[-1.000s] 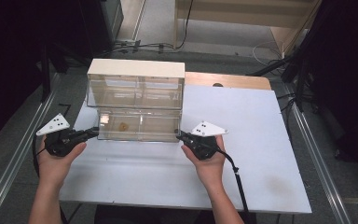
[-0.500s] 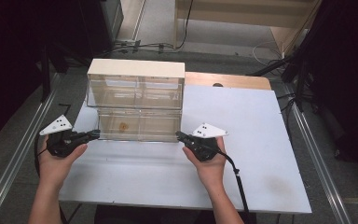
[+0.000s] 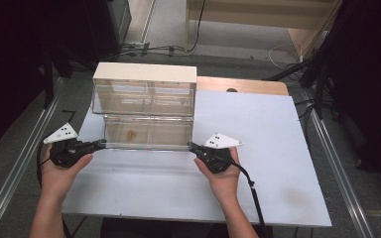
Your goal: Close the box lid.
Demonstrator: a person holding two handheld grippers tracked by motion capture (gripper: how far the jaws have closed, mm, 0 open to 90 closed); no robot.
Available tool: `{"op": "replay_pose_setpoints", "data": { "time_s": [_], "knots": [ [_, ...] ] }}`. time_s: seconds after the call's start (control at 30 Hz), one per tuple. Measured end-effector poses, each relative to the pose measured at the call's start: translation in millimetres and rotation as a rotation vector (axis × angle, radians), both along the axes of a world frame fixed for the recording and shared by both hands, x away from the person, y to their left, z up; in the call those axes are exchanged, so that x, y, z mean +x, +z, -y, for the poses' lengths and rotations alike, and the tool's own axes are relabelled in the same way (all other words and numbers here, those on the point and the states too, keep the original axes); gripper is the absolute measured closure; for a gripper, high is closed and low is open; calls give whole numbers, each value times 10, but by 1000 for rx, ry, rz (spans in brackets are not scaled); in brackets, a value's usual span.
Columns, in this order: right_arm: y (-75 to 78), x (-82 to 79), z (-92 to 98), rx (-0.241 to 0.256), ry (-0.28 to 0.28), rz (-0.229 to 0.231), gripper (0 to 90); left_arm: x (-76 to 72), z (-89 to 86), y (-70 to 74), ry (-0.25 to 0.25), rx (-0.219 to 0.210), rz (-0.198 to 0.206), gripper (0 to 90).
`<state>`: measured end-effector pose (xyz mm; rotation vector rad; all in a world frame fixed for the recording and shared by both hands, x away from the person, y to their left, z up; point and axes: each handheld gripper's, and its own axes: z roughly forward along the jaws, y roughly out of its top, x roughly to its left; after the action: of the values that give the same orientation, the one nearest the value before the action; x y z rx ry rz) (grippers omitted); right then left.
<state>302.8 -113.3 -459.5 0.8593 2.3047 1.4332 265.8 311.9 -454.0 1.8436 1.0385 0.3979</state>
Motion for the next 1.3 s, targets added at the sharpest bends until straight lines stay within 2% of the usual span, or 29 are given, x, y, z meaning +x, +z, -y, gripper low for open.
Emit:
{"op": "replay_pose_setpoints", "data": {
  "time_s": [0.93, 1.3],
  "knots": [
    [-70, -87, 33, 8, 5, -17, 877, -13, -91, -34, -31, -37, -32, 900],
    [-115, -84, 49, 8, 3, -24, 877, -17, -134, -64, -33, -24, -57, 900]
  ]
}}
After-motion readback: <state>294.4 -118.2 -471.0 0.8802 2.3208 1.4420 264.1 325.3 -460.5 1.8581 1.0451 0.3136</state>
